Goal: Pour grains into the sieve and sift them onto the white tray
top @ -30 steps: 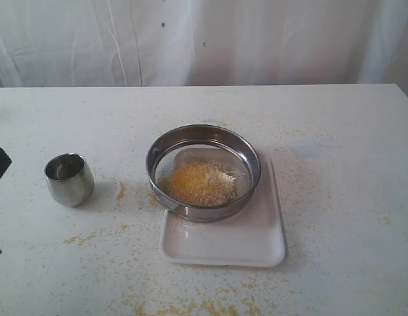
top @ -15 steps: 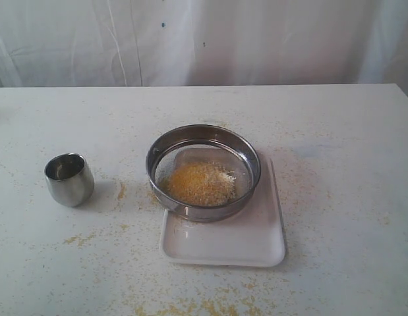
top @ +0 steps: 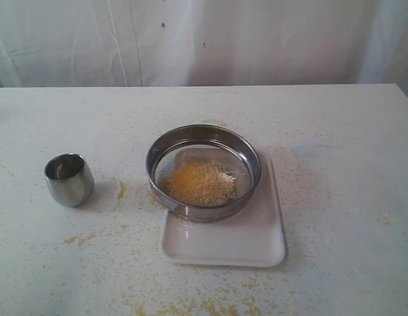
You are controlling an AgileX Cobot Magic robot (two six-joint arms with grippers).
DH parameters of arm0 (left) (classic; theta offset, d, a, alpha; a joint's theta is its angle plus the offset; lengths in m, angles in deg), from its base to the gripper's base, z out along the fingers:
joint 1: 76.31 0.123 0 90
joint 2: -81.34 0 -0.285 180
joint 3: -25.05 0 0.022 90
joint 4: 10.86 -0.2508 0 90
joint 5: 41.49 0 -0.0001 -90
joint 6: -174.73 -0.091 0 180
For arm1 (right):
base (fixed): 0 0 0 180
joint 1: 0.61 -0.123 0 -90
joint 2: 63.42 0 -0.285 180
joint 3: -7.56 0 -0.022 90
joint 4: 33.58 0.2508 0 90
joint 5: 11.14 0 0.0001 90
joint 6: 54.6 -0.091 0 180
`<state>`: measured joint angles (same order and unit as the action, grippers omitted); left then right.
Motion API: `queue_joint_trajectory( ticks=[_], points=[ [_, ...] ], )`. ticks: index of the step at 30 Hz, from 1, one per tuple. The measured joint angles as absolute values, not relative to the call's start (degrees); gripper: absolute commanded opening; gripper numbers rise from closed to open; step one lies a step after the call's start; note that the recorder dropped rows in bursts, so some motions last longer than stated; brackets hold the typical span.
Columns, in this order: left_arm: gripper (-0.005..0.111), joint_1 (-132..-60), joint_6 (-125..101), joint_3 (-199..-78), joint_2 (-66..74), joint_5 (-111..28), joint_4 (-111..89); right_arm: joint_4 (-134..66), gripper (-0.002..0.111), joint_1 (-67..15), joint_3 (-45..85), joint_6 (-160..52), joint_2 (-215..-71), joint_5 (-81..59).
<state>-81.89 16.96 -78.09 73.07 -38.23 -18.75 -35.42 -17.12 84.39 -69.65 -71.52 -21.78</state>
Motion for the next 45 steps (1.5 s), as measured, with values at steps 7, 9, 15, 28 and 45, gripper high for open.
queue_joint_trajectory(
  ticks=[7, 9, 15, 28, 45],
  points=[
    [0.0, -81.76, 16.96, -77.88, 73.29, -43.66, -18.75, -35.42, 0.0, -17.12, 84.39, -69.65, -71.52, -21.78],
    [0.0, -81.76, 16.96, -77.88, 73.29, -43.9, -18.75, -35.42, 0.0, -17.12, 84.39, -69.65, -71.52, -21.78],
    [0.0, -81.76, 16.71, -77.88, 73.29, -44.56, -18.75, -35.42, 0.0, -17.12, 84.39, -69.65, -71.52, -21.78],
    [0.0, -81.76, -3.92, -77.88, 73.29, -45.63, -11.66, -35.42, 0.0, -17.12, 84.39, -69.65, -71.52, -21.78],
    [0.0, -81.76, -5.27, -77.88, 73.29, -45.63, -11.53, -35.42, 0.0, -17.12, 84.39, -69.65, -71.52, -21.78]
  ],
)
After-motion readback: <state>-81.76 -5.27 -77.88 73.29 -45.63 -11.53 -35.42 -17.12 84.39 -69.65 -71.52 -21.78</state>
